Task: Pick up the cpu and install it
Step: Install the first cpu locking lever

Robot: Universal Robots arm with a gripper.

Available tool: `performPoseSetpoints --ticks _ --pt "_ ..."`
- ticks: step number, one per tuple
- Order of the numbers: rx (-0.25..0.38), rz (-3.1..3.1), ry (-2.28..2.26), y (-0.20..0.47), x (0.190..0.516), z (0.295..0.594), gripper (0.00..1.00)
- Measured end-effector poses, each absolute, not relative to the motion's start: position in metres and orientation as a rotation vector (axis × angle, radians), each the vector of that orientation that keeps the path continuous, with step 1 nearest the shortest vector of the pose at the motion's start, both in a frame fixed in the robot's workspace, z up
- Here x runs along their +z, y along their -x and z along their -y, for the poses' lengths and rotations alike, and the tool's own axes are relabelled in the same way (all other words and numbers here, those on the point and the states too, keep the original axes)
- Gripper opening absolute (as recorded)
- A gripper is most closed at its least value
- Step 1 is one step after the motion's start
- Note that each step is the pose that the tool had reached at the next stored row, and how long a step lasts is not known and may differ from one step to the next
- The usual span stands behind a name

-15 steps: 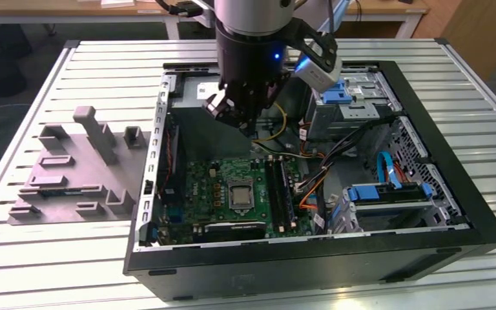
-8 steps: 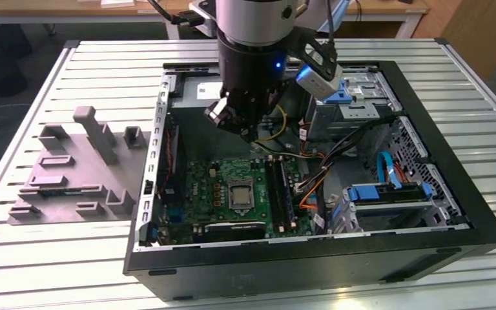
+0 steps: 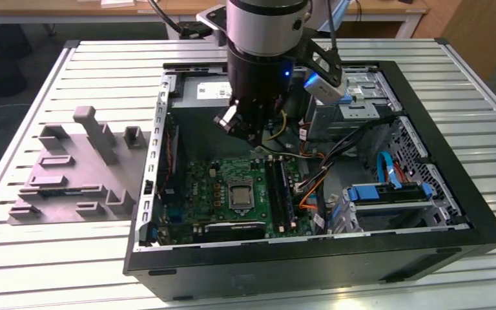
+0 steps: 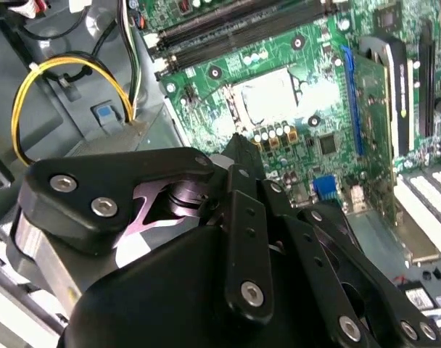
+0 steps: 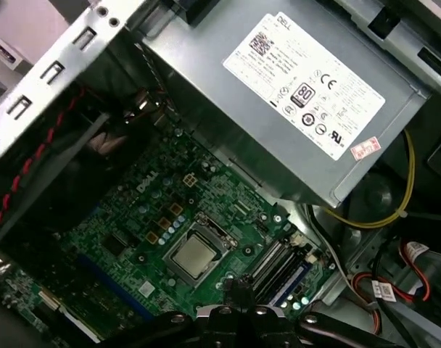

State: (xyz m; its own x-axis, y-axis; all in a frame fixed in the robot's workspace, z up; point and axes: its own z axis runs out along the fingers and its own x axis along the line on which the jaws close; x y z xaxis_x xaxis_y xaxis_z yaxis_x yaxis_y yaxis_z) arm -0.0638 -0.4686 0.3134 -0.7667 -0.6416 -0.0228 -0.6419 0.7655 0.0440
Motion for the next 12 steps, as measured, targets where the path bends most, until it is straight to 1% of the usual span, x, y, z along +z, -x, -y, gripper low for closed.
performPoseSetpoints --ticks 8,9,12 --pt "0.08 -2.945 1.071 0.047 0.305 0.469 0.11" --pt "0.085 -2.943 1.071 0.046 0.305 0.469 0.11" --pt "0.128 -2.932 1.069 0.046 0.303 0.469 0.11"
